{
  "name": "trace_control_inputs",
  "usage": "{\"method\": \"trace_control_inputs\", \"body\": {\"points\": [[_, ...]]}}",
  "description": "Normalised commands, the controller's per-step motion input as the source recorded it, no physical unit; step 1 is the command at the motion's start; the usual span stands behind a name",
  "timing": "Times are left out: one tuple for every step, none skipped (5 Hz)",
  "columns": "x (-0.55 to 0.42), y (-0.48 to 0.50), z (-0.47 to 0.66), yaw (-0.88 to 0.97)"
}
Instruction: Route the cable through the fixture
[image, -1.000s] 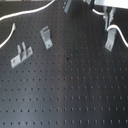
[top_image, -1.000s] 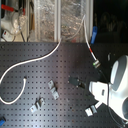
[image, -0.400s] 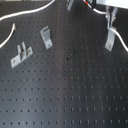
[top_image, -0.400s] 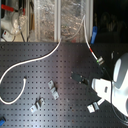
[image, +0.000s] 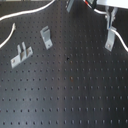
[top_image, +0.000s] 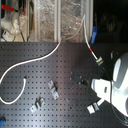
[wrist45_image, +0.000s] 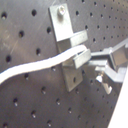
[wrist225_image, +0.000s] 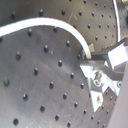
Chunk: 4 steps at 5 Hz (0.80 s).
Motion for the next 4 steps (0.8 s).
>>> {"method": "trace_control_inputs", "body": {"points": [[-0.212,0.119,0.0,-0.48],[-0.093,0.143,0.05,-0.51],[-0.097,0.126,0.0,-0.93],[-0.04,0.097,0.0,-0.97]]}}
